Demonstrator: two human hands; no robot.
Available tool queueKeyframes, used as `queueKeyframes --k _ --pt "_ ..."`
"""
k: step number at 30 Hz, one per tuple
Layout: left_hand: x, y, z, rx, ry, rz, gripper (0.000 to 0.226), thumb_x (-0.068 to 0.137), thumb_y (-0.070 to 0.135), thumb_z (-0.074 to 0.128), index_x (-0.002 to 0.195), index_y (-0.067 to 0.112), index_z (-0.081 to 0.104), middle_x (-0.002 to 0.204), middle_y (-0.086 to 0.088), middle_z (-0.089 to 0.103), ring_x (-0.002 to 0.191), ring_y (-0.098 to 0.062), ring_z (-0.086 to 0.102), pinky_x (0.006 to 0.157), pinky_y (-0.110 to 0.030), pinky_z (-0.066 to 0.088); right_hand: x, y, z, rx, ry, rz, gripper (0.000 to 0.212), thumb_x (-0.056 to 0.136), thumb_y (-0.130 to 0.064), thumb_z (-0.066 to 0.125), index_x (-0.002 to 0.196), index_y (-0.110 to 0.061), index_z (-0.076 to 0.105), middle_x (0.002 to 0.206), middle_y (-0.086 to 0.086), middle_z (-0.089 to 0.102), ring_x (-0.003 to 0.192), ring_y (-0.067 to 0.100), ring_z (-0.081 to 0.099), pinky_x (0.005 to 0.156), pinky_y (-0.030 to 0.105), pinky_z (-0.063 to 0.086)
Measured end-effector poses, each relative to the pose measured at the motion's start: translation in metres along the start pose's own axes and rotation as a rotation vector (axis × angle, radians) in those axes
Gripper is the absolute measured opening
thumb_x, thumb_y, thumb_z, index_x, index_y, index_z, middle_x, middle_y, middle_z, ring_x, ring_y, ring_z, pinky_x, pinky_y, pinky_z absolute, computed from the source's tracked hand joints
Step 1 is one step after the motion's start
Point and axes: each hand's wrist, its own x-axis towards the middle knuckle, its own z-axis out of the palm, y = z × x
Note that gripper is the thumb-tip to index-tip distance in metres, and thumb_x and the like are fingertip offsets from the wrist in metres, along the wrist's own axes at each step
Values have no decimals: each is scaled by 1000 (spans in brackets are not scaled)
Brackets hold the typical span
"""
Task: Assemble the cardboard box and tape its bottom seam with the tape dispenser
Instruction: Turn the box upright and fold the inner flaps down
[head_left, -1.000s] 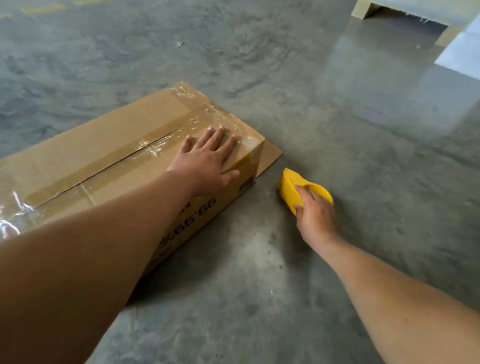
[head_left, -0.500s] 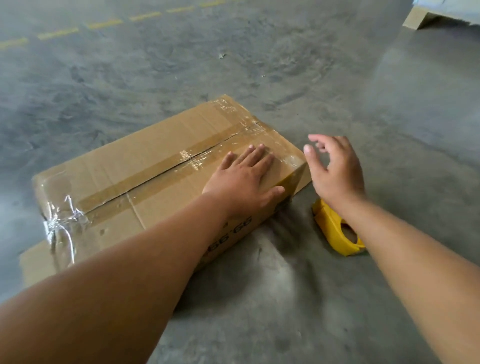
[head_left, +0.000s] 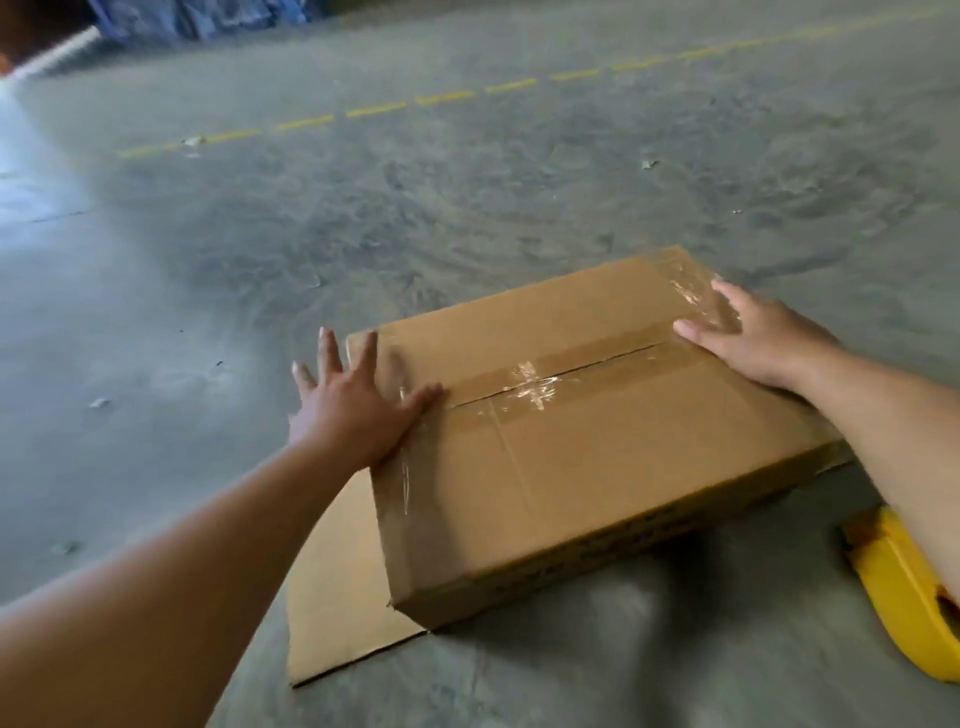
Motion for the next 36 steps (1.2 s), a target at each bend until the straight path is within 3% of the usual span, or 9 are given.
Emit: queueKeyframes --k 2,5,10,16,21,26,31,34,36 --pt "-6 -8 9 -246 -85 -117 118 59 96 49 154 46 -1 162 -14 20 129 -44 49 100 -52 48 -4 -5 2 21 25 -4 96 68 -91 44 150 -49 16 158 2 34 138 36 39 104 55 40" --pt "-10 -10 8 -390 -42 -77 113 70 84 57 156 41 -3 152 -8 44 125 -35 55 99 -44 49 -14 -16 -3 60 59 -23 101 66 -90 49 151 -45 21 155 4 39 134 37 43 102 55 42" --pt "-24 -26 -18 -411 113 17 112 72 76 65 157 40 2 154 -6 42 131 -33 51 98 -37 44 -45 -27 -5 131 237 -100 98 69 -83 57 151 -41 25 153 3 44 131 35 48 98 50 44" --pt "-33 -48 -69 -486 278 153 134 61 69 76 150 47 -21 163 -8 25 137 -39 42 107 -50 39 -76 -30 -16 422 347 -205 123 62 -64 81 154 -38 5 160 2 28 143 22 35 113 45 35" --pt "-62 -78 -71 -576 310 193 148 56 49 91 149 48 -23 164 0 22 142 -28 37 112 -52 37 -117 -24 11 531 305 -136 116 49 -67 83 143 -24 32 139 12 48 121 30 55 102 47 48" --pt "-85 -110 -50 -755 333 168 129 49 54 93 145 55 7 148 -2 47 130 -26 52 103 -56 45 -137 2 60 707 242 -144 107 41 -79 80 126 -49 23 138 8 48 121 29 56 99 56 49" --pt "-107 -134 -29 -821 303 205 87 63 60 83 130 42 31 123 3 60 111 -21 64 89 -50 57 -181 -1 73 736 262 -105 109 36 -87 73 120 -31 31 128 3 59 114 28 61 95 55 51" --pt "-122 -140 -33 -859 271 202 78 65 70 72 128 39 38 113 11 61 103 -15 66 82 -38 60 -196 -1 66 747 300 -119 94 52 -82 71 119 -23 41 123 6 61 113 30 61 94 45 49" --pt "-121 -145 -46 -893 229 221 84 63 86 61 133 45 40 117 9 64 102 -14 67 76 -27 60 -201 -6 53 772 325 -179 69 65 -84 60 114 -36 48 121 15 61 108 25 61 91 28 45"
